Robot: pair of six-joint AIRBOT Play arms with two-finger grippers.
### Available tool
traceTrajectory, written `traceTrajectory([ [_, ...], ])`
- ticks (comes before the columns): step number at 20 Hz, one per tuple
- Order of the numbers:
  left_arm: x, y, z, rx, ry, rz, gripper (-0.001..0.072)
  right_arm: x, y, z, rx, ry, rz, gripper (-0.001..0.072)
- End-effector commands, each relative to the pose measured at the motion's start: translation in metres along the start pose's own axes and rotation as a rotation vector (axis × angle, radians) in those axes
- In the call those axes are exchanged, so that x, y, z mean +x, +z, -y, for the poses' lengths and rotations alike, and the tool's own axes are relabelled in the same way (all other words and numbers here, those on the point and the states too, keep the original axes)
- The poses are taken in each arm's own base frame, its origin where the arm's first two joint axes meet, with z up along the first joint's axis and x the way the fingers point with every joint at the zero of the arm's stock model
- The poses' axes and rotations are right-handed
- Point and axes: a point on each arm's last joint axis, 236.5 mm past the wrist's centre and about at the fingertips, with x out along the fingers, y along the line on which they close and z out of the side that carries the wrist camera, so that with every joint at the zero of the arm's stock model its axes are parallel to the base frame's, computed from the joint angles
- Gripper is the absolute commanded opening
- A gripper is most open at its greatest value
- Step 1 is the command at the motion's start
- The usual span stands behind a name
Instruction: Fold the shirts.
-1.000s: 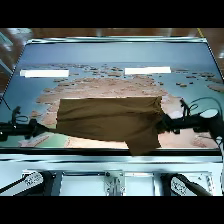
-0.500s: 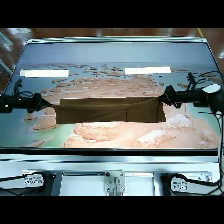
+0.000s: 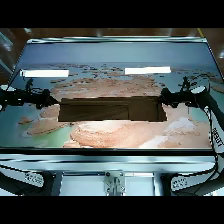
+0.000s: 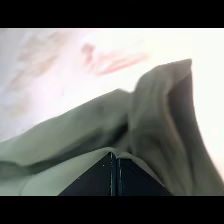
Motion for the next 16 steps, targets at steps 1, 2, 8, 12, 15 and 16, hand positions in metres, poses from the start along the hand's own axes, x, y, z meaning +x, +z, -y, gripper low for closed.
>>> traceTrajectory([
  [1,0.017,-0.006,-0.009,-0.036,0.008,-0.046,0.0042,0.006,0.005,0.013,-0.008,-0.035,0.016,0.0068],
  [2,0.020,-0.008,-0.008,-0.034,0.008,-0.053,0.0047,0.006,0.002,0.012,-0.006,-0.030,0.005,0.0089],
  [8,-0.009,-0.009,0.004,-0.057,-0.036,-0.107,0.0539,-0.038,-0.010,0.022,-0.229,-0.079,-0.066,0.0638],
  [12,-0.036,-0.007,0.021,-0.022,-0.055,-0.106,0.0521,-0.056,-0.017,0.064,-0.125,-0.174,-0.124,0.0699],
  [15,-0.043,-0.010,0.039,0.021,-0.057,-0.094,0.0503,-0.029,-0.029,0.050,-0.056,-0.042,-0.177,0.0699],
  [16,-0.044,-0.012,0.045,0.037,-0.057,-0.091,0.0500,-0.019,-0.030,0.044,-0.019,0.012,-0.184,0.0699],
])
